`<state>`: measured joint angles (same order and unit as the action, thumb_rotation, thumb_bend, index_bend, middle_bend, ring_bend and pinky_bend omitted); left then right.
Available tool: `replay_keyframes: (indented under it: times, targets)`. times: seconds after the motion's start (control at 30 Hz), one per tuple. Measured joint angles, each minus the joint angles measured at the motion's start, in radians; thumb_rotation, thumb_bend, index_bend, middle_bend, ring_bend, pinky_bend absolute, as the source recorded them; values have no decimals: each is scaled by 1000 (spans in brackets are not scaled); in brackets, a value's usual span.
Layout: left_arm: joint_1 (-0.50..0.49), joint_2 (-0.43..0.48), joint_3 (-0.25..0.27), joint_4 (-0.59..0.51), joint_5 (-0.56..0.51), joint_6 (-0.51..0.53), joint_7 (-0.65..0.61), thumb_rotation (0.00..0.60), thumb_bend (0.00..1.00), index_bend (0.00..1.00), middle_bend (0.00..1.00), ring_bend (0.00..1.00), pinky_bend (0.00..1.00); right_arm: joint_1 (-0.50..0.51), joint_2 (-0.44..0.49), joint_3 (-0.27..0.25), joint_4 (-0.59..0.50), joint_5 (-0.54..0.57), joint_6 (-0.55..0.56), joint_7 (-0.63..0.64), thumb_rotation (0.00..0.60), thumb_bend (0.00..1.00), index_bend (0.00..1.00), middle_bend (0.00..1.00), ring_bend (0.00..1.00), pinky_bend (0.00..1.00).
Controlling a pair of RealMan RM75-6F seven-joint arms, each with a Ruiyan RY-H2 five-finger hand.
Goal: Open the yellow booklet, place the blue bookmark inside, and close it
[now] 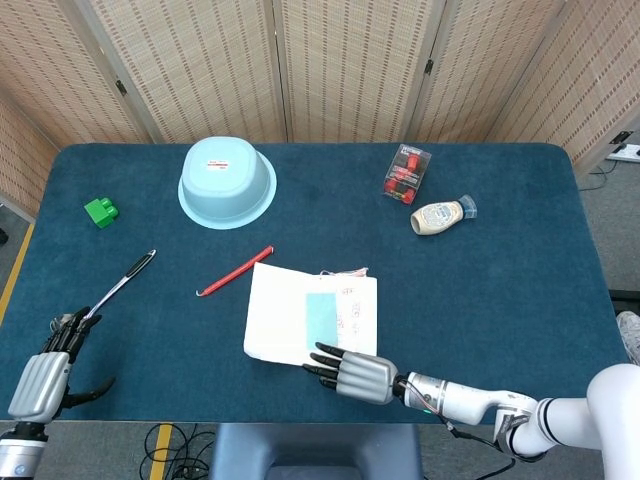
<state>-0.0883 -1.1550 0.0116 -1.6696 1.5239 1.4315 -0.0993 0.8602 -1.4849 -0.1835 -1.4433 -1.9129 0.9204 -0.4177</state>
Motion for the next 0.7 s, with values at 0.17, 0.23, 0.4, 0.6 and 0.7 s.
replay_keyframes:
  times: [0.17, 0.23, 0.4, 0.6, 0.7]
  targets:
    - [1, -4, 1, 13, -4, -3, -11, 600, 232, 118, 30, 94, 166, -10, -18, 11, 8, 16, -22, -43, 600, 559, 256, 0, 0, 0]
    - [2, -4, 1, 17, -6, -4, -15, 600, 232, 118, 30, 94, 166, -16, -22, 14, 9, 23, -26, -58, 600, 559, 256, 0, 0, 0]
    - [0, -8, 2, 24, -5, -7, -22, 600, 232, 118, 30, 94, 166, -32, -34, 22, 17, 34, -33, -93, 600, 558, 256, 0, 0, 0]
    - [0, -9, 2, 27, -5, -8, -24, 600, 232, 118, 30, 94, 166, -41, -57, 33, 40, 39, -32, -109, 600, 559, 256, 0, 0, 0]
    - [0, -9, 1, 28, -7, -8, -24, 600, 233, 118, 30, 94, 166, -43, -66, 39, 50, 41, -30, -116, 600, 559, 256, 0, 0, 0]
